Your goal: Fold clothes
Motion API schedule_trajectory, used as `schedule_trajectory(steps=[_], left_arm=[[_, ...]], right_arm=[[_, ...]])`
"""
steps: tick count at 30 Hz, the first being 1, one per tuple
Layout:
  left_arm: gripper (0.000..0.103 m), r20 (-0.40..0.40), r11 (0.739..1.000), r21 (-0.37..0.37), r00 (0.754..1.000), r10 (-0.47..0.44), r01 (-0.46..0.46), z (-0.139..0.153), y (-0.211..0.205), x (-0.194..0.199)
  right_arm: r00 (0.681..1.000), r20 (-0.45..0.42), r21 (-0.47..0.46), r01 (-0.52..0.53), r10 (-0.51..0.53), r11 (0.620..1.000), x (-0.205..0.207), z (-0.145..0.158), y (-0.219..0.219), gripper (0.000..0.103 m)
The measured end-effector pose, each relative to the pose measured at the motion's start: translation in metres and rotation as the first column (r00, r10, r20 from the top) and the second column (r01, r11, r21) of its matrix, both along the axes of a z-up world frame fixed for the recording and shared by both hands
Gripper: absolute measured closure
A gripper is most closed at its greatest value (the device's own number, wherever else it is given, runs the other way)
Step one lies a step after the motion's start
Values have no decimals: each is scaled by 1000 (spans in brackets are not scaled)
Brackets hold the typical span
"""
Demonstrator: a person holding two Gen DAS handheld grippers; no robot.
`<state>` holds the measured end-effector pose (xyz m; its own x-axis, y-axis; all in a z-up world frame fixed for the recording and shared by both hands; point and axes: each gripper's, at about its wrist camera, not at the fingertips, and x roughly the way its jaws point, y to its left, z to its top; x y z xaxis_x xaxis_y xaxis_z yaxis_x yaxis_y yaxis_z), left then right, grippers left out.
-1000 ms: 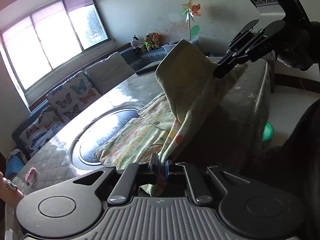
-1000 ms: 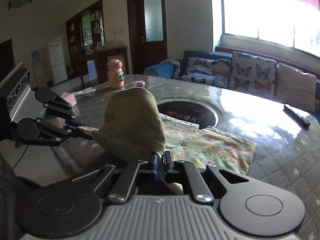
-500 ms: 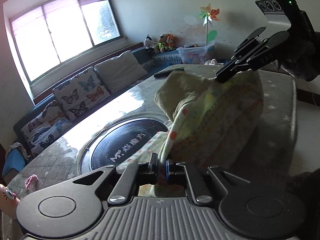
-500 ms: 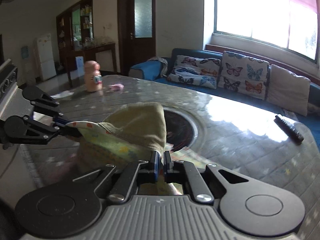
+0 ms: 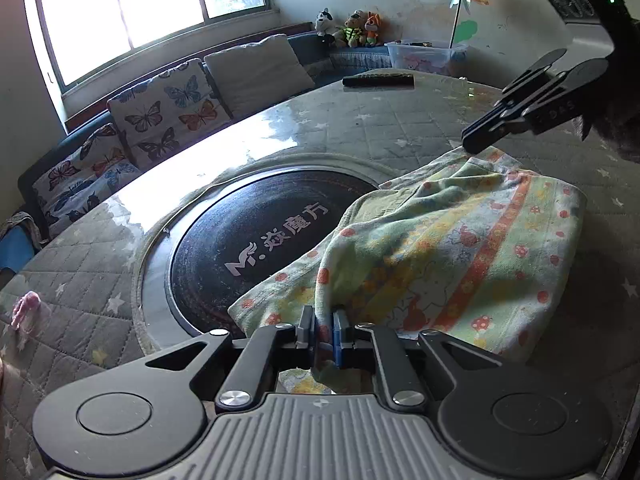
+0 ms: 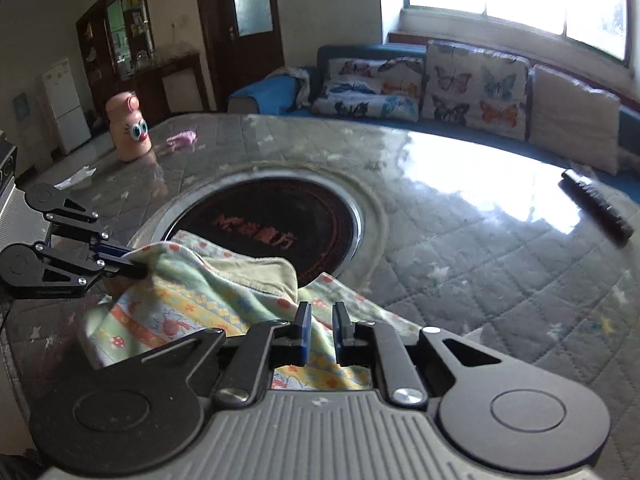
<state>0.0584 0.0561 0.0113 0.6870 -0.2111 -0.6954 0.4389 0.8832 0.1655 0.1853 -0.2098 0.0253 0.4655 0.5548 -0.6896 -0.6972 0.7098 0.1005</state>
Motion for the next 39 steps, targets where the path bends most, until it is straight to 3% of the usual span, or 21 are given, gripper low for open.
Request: schedule_trajectory(steps=[3,5,11,12,13,17,23,28,31,36,39], left_arm=[[90,-4,1000,-1,1000,-1,1,1,1,2],[89,-6,1000,-2,1000,0,0,0,2,4],[88,-16,1000,-6,1000,7,-7,-3,4,5],[88,-16,1000,-6,1000,9,-9,-4,4,6],[88,-17,1000,-7,1000,11,-11,-3,3,6],[91,-12,1000,-22,1000,17,-17,5,3,7],[89,73,999,-2,996,43,-43,26,3,22],[90,18,991,22,991,131,-131,-2,6,58],[90,13,981,29,982,190,-191,-12,12,63],[90,33,970,-85,972,233,-230,9,27,44],[72,39,970,-121,975,217,-211,18,27,28]], right_arm=[[999,-16,-1,-35,35,999,5,-10,12,85],[998,-16,-3,-61,61,998,8,-16,22,71],[993,-35,-7,-117,117,993,14,-31,39,72],[992,-38,-6,-121,121,993,14,-33,40,75],[991,-41,-6,-124,124,992,13,-35,42,87],[994,13,4,-106,106,994,4,-27,40,97],[988,152,3,-31,30,1000,1,-5,38,97],[993,112,-36,40,-36,999,19,-34,51,94],[988,141,-36,62,-56,997,13,-36,50,92],[981,188,-27,53,-47,998,-10,-19,40,86],[983,180,-25,39,-34,999,-19,-16,35,81]])
